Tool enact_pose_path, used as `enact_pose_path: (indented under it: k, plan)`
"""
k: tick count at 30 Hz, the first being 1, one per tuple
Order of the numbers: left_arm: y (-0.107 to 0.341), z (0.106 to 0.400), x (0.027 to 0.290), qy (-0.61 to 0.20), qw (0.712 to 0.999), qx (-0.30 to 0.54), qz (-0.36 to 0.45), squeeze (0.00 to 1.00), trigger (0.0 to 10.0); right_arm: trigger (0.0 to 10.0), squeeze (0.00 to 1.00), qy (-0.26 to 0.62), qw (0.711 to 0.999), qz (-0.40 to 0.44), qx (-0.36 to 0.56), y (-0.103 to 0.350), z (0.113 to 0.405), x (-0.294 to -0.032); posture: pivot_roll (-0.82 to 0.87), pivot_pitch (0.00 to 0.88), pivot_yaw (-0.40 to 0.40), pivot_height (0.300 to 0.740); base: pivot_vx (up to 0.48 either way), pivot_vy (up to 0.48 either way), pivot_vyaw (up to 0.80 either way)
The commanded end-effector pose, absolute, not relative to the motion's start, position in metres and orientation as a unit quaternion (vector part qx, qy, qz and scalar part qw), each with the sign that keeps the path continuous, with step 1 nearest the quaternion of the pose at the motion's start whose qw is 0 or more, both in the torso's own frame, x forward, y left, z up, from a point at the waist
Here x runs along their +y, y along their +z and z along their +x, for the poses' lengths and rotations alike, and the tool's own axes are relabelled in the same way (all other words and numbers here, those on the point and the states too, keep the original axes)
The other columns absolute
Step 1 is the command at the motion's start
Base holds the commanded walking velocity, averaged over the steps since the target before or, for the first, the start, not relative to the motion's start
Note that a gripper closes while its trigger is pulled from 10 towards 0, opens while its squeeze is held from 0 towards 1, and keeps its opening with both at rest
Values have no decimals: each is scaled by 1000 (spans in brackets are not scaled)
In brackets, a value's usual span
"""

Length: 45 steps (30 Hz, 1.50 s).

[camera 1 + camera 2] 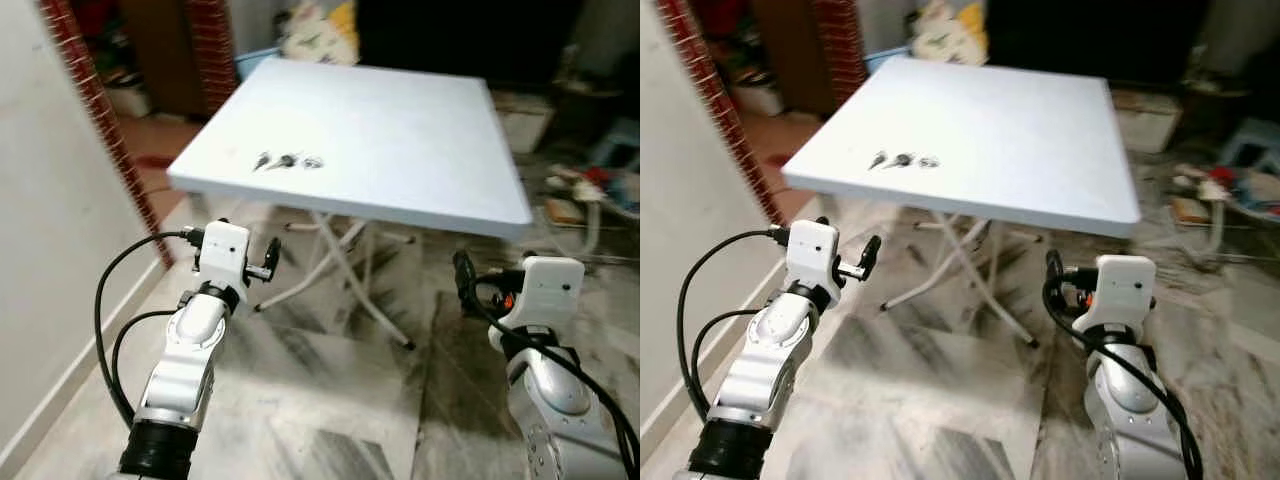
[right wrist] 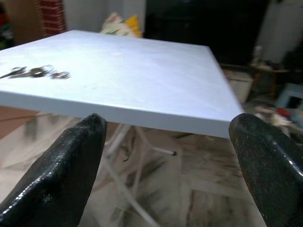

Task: Hang keys on a hook

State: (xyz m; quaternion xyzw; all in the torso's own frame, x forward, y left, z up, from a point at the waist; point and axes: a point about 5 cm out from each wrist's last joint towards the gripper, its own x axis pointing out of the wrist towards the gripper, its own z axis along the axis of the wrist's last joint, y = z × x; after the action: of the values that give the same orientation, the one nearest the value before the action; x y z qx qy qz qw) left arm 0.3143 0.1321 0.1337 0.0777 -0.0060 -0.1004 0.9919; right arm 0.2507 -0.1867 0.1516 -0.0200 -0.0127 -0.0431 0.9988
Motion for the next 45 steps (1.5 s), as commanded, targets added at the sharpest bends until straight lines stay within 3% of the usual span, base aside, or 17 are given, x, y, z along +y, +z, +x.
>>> enact_pose_path:
  k: [1, 14, 26, 45]
  plan:
    - [136, 315, 129, -108, 991, -10, 82, 0, 10000, 10000, 0, -47, 999, -17, -16, 153, 251, -187, 13, 0, -19, 740, 0, 0, 800]
    - [134, 315, 126, -116, 990, -6, 79, 0, 10000, 10000, 0, -48, 999, -15, -16, 151, 251, -186, 10, 0, -18, 740, 0, 0, 781]
    - [134, 315, 124, -121, 990, -5, 70, 0, 10000, 10000, 0, -59, 998, -12, -22, 153, 253, -187, 7, 0, -23, 740, 0, -85, 0]
    - [131, 315, 125, -114, 992, 1, 62, 0, 10000, 10000, 0, -58, 998, -16, -24, 155, 254, -187, -3, 0, -32, 740, 0, -395, 0]
